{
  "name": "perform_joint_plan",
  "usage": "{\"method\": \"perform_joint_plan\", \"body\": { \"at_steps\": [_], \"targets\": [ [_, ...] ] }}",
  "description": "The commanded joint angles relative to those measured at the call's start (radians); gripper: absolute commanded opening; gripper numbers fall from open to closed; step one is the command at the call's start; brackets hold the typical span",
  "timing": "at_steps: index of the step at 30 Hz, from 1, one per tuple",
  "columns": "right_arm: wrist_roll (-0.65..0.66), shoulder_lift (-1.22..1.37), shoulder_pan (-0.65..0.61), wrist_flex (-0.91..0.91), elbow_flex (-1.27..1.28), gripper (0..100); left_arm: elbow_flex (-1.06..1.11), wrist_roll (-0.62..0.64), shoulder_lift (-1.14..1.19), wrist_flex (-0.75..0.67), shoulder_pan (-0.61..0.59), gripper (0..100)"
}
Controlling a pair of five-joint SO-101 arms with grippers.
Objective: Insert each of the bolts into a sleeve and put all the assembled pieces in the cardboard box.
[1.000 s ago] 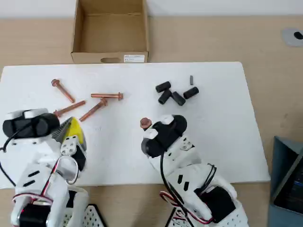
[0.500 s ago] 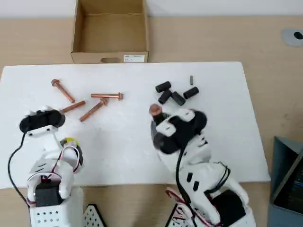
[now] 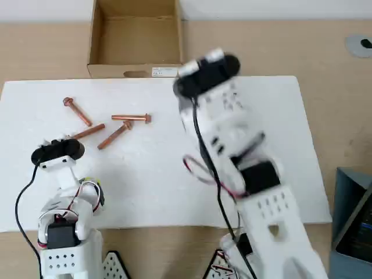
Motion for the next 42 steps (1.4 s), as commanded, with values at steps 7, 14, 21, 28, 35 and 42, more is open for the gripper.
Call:
{"method": "perform_joint_plan", "body": {
  "at_steps": [7, 14, 21, 28, 35, 42],
  "targets": [
    [-0.003, 0.530, 0.016, -0.153, -0.504, 0.9, -0.005, -0.002, -0.007, -0.002, -0.009, 0],
    [-0.002, 0.944, 0.016, -0.163, -0.865, 0.9, -0.005, -0.002, -0.007, -0.002, -0.009, 0],
    [-0.002, 1.311, 0.031, -0.163, -1.233, 1.0, -0.005, -0.006, -0.007, -0.002, -0.008, 0],
    [-0.003, 1.606, 0.048, -0.158, -1.566, 1.2, -0.005, -0.008, -0.007, -0.002, 0.000, 0],
    [-0.009, 1.776, 0.056, -0.021, -1.816, 9.3, -0.006, -0.006, -0.007, 0.002, 0.000, 0],
    [-0.009, 1.856, 0.071, 0.091, -1.980, 17.5, -0.006, -0.006, -0.007, 0.002, 0.000, 0]
  ]
}}
